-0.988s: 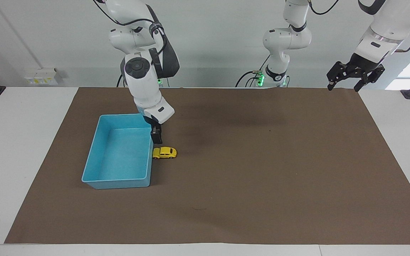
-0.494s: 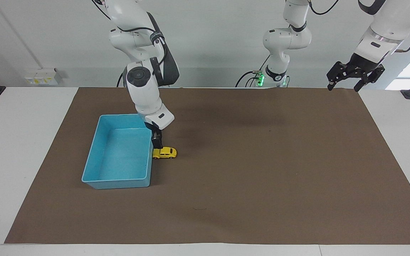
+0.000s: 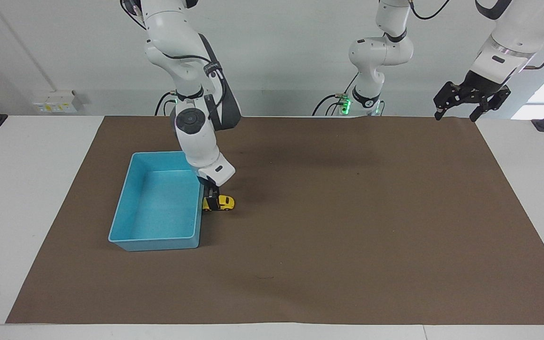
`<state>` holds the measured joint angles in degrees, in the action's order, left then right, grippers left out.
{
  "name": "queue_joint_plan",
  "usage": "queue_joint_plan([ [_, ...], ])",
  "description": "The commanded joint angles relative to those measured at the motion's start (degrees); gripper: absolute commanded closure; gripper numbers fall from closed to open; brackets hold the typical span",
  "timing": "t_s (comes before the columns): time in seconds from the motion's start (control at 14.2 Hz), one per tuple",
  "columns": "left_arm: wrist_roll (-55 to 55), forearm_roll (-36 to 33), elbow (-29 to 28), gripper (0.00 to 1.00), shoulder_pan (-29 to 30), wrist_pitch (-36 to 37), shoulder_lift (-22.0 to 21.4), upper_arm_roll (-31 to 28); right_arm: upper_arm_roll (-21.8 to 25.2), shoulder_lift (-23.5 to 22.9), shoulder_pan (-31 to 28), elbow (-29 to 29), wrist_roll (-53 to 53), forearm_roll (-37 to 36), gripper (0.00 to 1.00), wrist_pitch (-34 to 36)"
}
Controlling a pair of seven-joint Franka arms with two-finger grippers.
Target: Wind up and store yellow beetle car
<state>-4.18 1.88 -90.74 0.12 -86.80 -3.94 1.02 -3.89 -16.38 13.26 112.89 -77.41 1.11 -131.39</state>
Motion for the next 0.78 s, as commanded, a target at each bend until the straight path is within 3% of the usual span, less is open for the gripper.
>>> queue_joint_plan([
  [0.0, -0.04, -0.04, -0.76, 0.0, 0.32, 0.75, -1.07, 0.13, -0.33, 0.12, -0.34, 0.84, -0.99, -0.59, 0.0, -0.98],
  [0.71, -0.04, -0.04, -0.67, 0.0, 0.32, 0.75, -1.07, 0.13, -0.33, -0.67, -0.34, 4.45, -0.37, -0.59, 0.0, -5.2],
])
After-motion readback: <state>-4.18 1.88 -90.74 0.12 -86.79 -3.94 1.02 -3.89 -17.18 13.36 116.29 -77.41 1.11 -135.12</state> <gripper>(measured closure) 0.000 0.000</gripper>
